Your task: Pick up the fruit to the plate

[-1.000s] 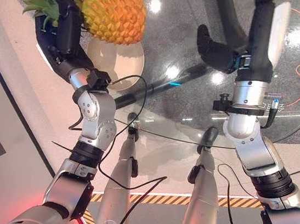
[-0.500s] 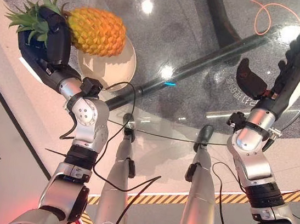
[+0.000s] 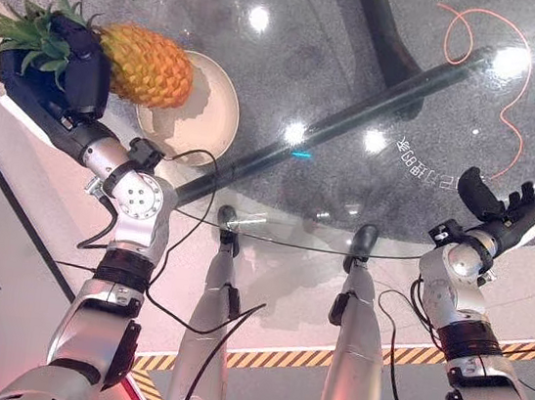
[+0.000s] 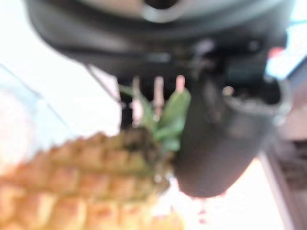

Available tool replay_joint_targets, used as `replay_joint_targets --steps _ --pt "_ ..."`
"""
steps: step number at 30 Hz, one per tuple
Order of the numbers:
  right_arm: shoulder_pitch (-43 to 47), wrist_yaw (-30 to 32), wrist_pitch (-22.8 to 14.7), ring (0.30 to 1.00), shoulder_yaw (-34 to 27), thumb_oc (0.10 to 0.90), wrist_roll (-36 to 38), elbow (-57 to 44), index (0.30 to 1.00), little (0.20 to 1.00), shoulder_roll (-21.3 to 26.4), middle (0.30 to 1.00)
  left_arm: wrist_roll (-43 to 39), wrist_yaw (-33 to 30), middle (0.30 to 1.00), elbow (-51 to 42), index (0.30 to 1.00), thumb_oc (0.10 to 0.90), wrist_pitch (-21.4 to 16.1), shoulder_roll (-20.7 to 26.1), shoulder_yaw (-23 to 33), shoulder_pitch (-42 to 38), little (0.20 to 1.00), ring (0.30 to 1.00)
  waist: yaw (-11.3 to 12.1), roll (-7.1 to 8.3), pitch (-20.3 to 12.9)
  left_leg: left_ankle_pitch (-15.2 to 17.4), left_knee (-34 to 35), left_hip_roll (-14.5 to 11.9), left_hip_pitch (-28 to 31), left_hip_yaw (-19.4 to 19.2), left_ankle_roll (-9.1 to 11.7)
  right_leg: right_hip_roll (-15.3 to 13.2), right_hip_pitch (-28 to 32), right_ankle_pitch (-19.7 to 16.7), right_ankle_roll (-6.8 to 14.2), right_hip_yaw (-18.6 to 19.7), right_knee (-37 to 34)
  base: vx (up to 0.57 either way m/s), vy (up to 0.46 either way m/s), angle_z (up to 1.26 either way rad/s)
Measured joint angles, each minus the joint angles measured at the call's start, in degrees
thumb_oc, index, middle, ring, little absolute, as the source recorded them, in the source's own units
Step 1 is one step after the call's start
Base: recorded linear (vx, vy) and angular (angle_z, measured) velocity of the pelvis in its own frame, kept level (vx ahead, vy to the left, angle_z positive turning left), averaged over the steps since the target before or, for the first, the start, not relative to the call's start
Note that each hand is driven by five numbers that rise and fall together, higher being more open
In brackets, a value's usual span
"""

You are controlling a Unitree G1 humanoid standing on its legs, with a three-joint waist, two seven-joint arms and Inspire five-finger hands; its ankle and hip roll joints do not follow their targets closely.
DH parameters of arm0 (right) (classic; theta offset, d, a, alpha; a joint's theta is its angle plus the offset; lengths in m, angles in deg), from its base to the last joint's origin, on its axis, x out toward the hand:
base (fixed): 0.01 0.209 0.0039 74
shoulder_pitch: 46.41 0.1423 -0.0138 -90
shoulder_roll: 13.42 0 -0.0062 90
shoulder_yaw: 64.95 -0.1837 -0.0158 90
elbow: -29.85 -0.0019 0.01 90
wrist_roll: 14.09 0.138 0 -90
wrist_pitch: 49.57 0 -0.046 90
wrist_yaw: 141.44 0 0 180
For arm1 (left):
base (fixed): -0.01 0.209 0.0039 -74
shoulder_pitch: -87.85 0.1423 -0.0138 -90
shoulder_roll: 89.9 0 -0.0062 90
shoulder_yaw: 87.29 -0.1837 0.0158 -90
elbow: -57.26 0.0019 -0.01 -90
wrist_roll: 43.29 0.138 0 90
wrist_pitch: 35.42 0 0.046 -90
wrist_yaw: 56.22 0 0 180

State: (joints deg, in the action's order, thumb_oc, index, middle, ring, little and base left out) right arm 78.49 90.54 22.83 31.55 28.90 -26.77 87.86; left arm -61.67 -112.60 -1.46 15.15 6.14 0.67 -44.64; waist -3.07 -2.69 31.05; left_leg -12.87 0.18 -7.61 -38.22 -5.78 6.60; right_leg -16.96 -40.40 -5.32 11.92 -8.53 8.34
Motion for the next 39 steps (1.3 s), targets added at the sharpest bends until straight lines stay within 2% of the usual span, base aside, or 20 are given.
replay_joint_targets --steps 5,13,18,26,39 --pt "3.82 0.03 -3.78 0.9 -1.55 0.8 5.52 10.09 0.9 0.9 0.27 0.9 1.78 -0.86 0.3 3.19 0.3 0.1 0.0 2.43 -2.52 -2.67 0.2 0.3 0.21 0.04 -0.02 -0.01 0.1 -0.16 0.03 0.0 0.01 0.2 0.08 -0.05 -0.06 -0.04 -0.19 0.0 0.0 0.0" --pt "6.98 -0.61 -2.42 0.9 -3.41 0.8 6.8 25.24 0.9 0.9 1.46 0.9 1.84 -1.01 0.3 7.16 0.3 0.1 -0.04 3.56 -4.36 -5.11 0.2 0.3 0.59 0.04 -0.02 -0.01 0.12 -0.24 0.02 0.0 0.02 0.29 0.1 -0.05 -0.07 -0.07 -0.25 0.0 0.0 0.0" --pt "6.55 -4.12 -1.36 0.9 -5.02 0.8 9.63 32.63 0.9 0.9 2.21 0.9 3.03 -3.69 0.3 9.32 0.3 0.1 -0.03 4.56 -5.38 -5.34 0.2 0.3 0.93 0.04 -0.02 -0.01 0.1 -0.25 0.02 0.01 0.02 0.31 0.1 -0.07 -0.09 -0.06 -0.24 0.0 0.0 0.0" --pt "6.64 -8.64 -0.85 0.9 -5.06 0.8 11.67 34.95 0.9 0.9 2.21 0.9 5.07 -5.7 0.3 10.76 0.3 0.1 0.24 5.61 -6.67 -5.61 0.2 0.3 1.21 0.04 -0.02 -0.02 0.11 -0.36 -0.08 0.07 0.04 0.47 0.09 -0.1 -0.13 -0.11 -0.41 0.0 0.0 0.0" --pt "6.82 -9.27 -0.82 0.9 -4.99 0.8 12.23 35.05 0.9 0.9 2.21 0.9 5.92 -5.71 0.3 12.71 0.3 0.1 0.29 5.73 -8.48 -7.01 0.2 0.3 1.11 0.05 -0.03 -0.02 0.11 -0.53 -0.51 0.33 0.04 0.68 -0.08 -0.1 -0.13 -0.34 -0.54 0.0 0.0 0.0"
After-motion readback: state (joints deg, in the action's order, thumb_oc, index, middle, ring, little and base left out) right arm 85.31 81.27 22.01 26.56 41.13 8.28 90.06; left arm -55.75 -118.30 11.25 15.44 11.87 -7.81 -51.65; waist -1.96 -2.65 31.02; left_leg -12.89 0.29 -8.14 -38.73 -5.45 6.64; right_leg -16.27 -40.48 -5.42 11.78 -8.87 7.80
